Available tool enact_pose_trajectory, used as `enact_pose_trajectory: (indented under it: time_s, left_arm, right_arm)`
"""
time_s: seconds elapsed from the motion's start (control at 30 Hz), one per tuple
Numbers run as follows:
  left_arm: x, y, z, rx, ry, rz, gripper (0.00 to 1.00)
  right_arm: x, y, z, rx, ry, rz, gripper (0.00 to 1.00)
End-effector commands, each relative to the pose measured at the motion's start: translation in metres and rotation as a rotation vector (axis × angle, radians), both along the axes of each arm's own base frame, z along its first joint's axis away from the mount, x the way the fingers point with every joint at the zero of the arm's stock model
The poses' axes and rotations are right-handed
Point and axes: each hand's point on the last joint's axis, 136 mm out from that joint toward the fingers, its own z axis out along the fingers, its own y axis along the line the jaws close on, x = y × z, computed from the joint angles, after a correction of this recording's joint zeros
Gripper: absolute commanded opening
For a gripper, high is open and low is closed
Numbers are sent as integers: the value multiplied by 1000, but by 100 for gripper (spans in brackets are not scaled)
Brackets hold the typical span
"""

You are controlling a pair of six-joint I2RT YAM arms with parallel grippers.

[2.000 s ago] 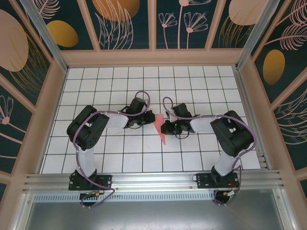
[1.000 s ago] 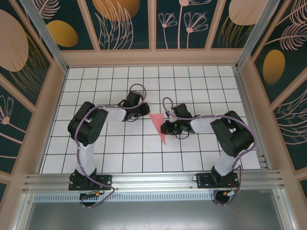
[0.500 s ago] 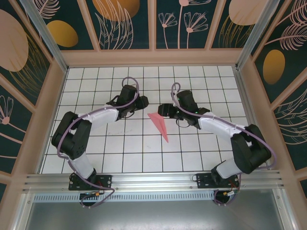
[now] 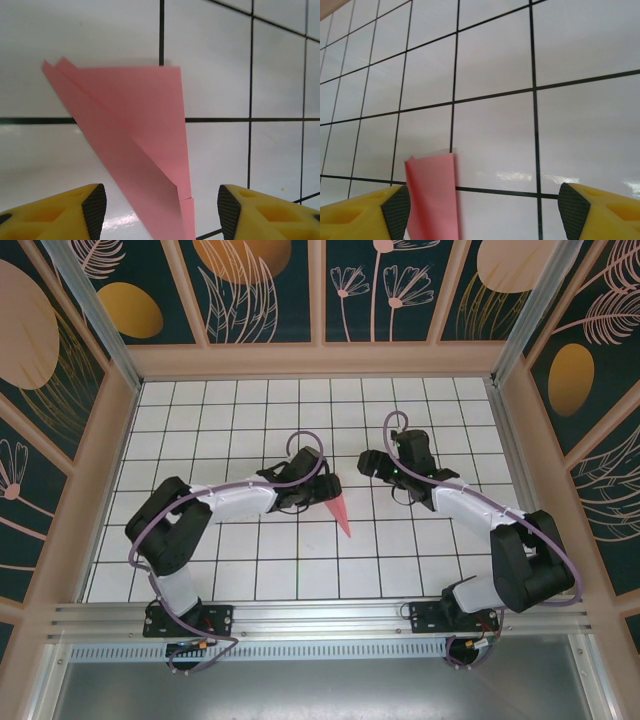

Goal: Fold a paper plane with a square sheet of paper (pick it up from the middle)

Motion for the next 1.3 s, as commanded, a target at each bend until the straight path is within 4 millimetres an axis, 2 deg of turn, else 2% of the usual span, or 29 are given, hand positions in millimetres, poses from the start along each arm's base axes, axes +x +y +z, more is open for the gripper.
enact_pose_trajectory:
  time_s: [0.0,0.17,0.43,0.63,0.73,0.83,0.87,0.9,1.03,1.1,1.27]
  left_arm:
    - [2,1,-8,24,59,72,63]
    - [2,6,-14,46,86,113,56]
    - [-3,9,-1,-22,77,156,29]
    - [-5,12,0,-49,65,171,9]
    - [0,12,12,-70,18,171,0]
    - [9,7,27,-85,-57,138,0]
    - [12,3,45,-115,-99,123,0]
    - [15,1,53,-133,-130,110,0]
    - [22,-6,79,-181,-230,62,0]
    - [22,-8,82,-218,-252,43,0]
    - [17,-9,55,-291,-213,5,0]
  right_arm:
    - [-1,-7,2,-13,-20,-1,80]
    - [-1,-11,-1,-15,-13,-11,80]
    - [0,-10,1,-2,-7,-14,80]
    - [1,-6,4,20,7,-5,80]
    - [-3,-1,3,40,25,18,80]
    - [-9,9,4,76,44,66,80]
    - [-12,11,4,85,51,74,80]
    - [-14,13,6,97,53,84,80]
    - [-20,21,11,129,53,100,80]
    - [-22,26,17,146,46,110,80]
    - [-28,39,21,161,39,131,76]
